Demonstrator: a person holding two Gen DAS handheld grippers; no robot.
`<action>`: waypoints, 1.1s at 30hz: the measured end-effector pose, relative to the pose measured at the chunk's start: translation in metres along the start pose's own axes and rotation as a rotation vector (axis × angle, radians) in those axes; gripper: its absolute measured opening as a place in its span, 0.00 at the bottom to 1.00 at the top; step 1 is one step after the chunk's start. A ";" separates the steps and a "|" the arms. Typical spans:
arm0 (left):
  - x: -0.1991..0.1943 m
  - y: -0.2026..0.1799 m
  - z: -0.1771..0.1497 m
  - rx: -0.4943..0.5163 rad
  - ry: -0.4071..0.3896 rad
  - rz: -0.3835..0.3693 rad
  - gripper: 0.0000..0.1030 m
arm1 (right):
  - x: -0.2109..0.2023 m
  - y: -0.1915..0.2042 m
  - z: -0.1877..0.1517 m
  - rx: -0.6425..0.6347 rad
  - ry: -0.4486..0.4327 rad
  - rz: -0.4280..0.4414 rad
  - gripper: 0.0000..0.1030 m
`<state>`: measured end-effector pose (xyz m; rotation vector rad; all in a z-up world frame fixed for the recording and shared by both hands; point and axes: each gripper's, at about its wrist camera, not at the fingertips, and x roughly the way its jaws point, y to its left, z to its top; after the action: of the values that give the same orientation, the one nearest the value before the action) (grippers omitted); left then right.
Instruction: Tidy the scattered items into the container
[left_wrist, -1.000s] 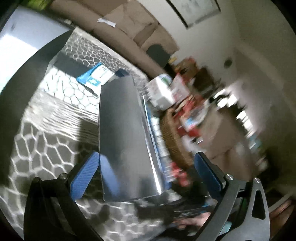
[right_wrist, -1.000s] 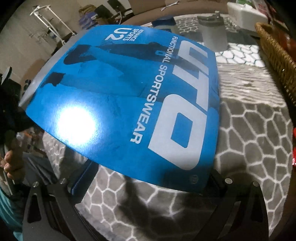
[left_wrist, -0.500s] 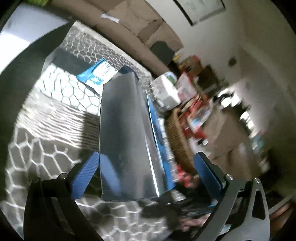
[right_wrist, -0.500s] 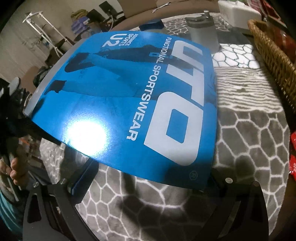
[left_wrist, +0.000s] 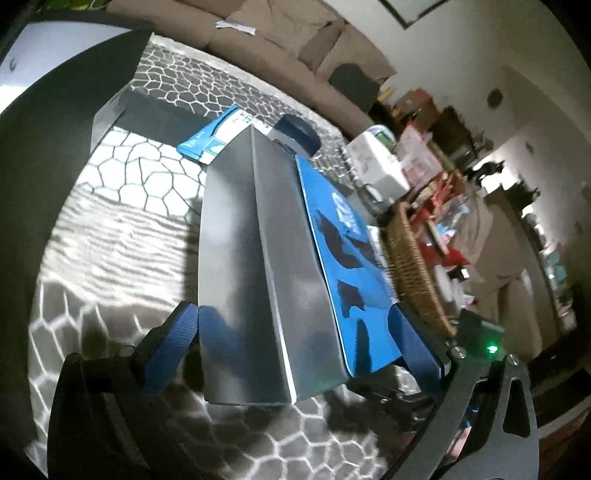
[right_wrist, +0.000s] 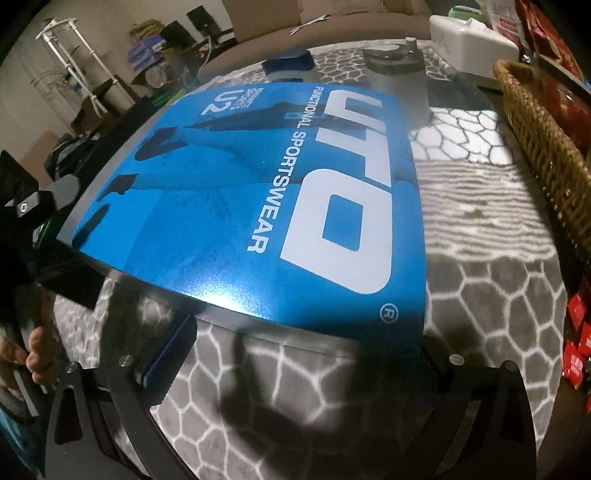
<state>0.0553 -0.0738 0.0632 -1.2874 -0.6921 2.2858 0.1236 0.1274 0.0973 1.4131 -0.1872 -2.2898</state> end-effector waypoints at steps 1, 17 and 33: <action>0.005 0.000 0.004 0.010 0.008 0.021 0.99 | 0.003 0.000 0.002 0.006 -0.002 -0.002 1.00; 0.005 0.004 -0.048 0.170 0.061 0.311 1.00 | 0.016 0.010 0.005 -0.020 -0.016 -0.244 1.00; 0.031 -0.003 -0.067 0.257 0.023 0.426 1.00 | 0.014 0.014 -0.014 0.001 -0.111 -0.372 1.00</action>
<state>0.0987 -0.0393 0.0148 -1.4363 -0.1098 2.5775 0.1347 0.1107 0.0835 1.4189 0.0466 -2.6692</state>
